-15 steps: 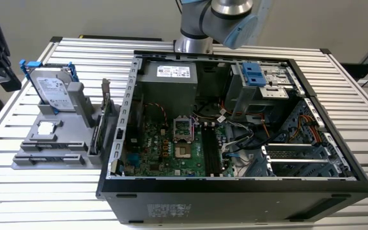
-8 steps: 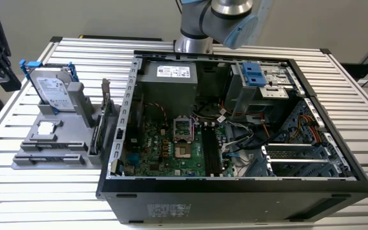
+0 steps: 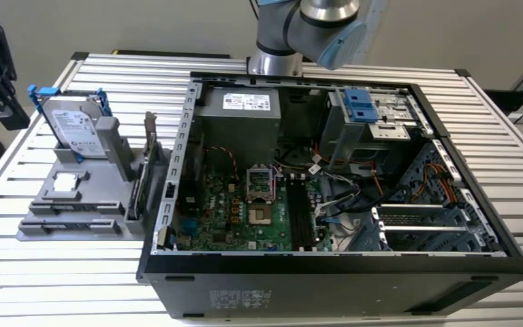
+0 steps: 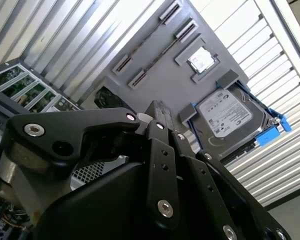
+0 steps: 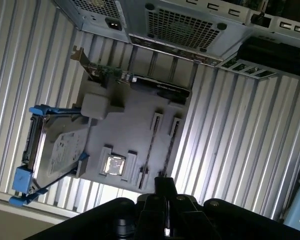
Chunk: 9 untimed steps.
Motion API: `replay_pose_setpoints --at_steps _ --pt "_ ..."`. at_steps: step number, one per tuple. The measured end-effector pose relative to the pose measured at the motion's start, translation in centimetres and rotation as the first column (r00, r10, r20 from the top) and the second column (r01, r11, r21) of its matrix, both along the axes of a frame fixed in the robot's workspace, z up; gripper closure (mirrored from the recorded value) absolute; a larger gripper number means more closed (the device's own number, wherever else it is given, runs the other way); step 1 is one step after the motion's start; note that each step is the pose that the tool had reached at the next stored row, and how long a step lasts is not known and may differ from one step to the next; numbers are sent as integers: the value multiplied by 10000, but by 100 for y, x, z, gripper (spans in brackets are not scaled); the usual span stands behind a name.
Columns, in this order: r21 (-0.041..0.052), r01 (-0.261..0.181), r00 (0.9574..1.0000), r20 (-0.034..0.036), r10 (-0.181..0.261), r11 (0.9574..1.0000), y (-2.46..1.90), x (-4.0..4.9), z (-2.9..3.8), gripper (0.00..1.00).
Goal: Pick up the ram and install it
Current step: 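Pick up the ram and move it above insertion slot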
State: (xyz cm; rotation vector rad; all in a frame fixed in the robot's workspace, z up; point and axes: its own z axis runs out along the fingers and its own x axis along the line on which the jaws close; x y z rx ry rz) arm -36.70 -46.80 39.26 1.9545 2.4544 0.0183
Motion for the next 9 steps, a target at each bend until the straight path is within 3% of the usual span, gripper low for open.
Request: replay_pose_setpoints --at_steps 9 --pt "0 631 9980 -24 -631 9980 0 0 0 100"
